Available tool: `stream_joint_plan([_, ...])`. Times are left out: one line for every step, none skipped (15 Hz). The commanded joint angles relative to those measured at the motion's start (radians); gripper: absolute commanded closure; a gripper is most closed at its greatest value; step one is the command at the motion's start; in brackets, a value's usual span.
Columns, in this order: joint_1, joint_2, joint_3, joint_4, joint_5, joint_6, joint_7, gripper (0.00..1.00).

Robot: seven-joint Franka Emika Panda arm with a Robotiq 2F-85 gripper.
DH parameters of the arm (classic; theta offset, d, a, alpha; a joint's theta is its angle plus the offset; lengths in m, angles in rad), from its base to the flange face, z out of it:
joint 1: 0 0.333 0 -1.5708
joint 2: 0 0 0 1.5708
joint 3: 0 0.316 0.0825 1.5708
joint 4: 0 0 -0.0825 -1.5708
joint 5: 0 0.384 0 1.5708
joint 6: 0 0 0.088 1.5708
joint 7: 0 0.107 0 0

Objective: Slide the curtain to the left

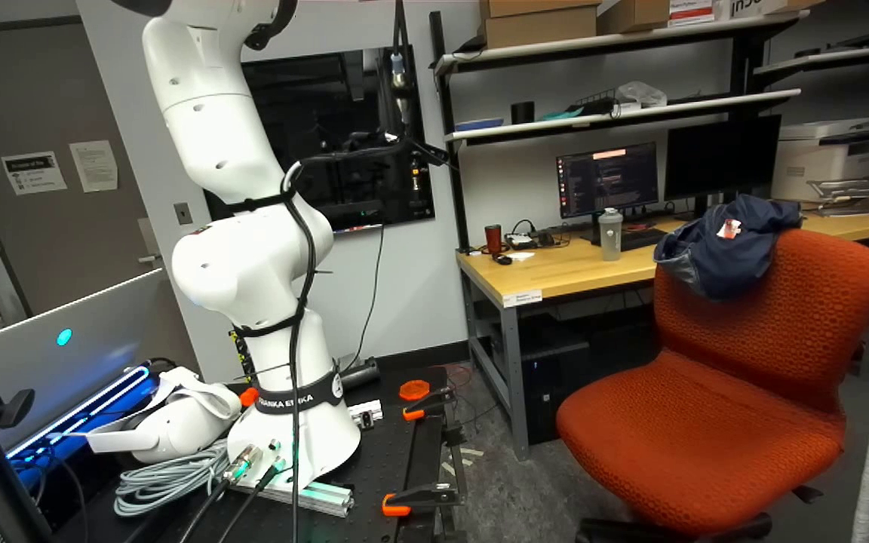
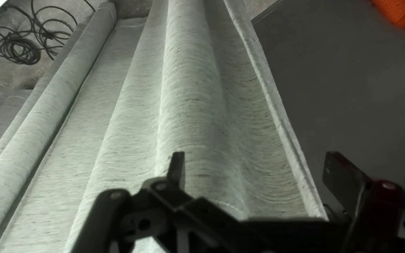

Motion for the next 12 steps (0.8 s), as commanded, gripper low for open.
stream_joint_plan([0.009, 0.007, 0.008, 0.015, 0.016, -0.038, -0.047, 0.0])
stream_joint_plan([0.01, 0.009, 0.014, 0.013, 0.008, -0.014, -0.035, 0.0])
stream_joint_plan([0.011, 0.009, 0.018, 0.013, 0.005, 0.003, -0.026, 0.0])
stream_joint_plan([0.012, 0.008, 0.022, 0.013, 0.007, 0.023, -0.024, 0.0])
stream_joint_plan([0.014, 0.007, 0.024, 0.01, 0.015, 0.051, -0.026, 0.0])
stream_joint_plan([0.016, 0.007, 0.027, 0.009, 0.019, 0.078, -0.024, 0.0])
stream_joint_plan([0.017, 0.005, 0.031, 0.008, 0.019, 0.11, -0.014, 0.0])
stream_joint_plan([0.018, 0.0, 0.033, 0.006, 0.021, 0.138, -0.007, 0.0])
stream_joint_plan([0.018, -0.007, 0.035, 0.001, 0.025, 0.174, 0.001, 0.0])
stream_joint_plan([0.019, -0.011, 0.037, -0.002, 0.03, 0.209, 0.005, 0.0])
stream_joint_plan([0.02, -0.014, 0.037, -0.004, 0.039, 0.251, 0.009, 0.0])
stream_joint_plan([0.022, -0.017, 0.037, -0.004, 0.052, 0.293, 0.012, 0.0])
